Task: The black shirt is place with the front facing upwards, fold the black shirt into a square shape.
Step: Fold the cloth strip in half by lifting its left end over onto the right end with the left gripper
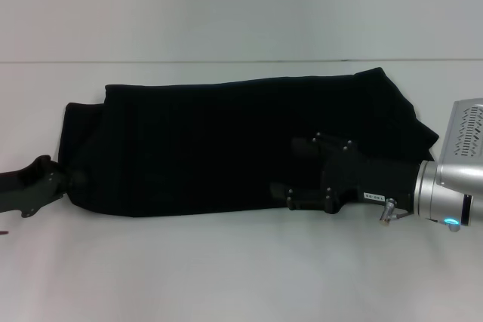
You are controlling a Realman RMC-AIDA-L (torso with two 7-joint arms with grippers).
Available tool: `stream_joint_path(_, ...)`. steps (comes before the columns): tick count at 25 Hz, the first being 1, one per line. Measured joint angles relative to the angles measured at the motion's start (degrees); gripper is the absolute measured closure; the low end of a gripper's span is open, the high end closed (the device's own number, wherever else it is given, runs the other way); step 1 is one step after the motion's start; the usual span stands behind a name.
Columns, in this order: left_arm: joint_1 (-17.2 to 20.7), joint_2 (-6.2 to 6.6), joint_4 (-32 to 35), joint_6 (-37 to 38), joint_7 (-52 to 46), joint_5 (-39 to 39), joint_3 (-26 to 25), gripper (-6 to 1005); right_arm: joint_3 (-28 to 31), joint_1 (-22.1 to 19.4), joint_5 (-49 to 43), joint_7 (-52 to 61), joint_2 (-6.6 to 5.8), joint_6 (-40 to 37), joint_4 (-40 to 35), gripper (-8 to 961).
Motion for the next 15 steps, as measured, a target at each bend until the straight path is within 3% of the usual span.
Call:
stream_joint_path(4,0.11,-0.02,0.00,0.44,1.17,-0.15,-0.24,985,0.03,0.00,0.00,0.00,0.00,-0.07,0.01,22)
stream_joint_path(12,2.03,0.39,1.95,0.67,1.81,-0.34,-2.74,985,0.59,-0.16,0.24,0.00,-0.07,-0.33,0.01,23)
stream_joint_path(15,3.54,1.66,4.00,0.82,1.83,-0.01,-5.17,985,0.62,-0.51,0.75,0.13,-0.19,-0.10,-0.14,23)
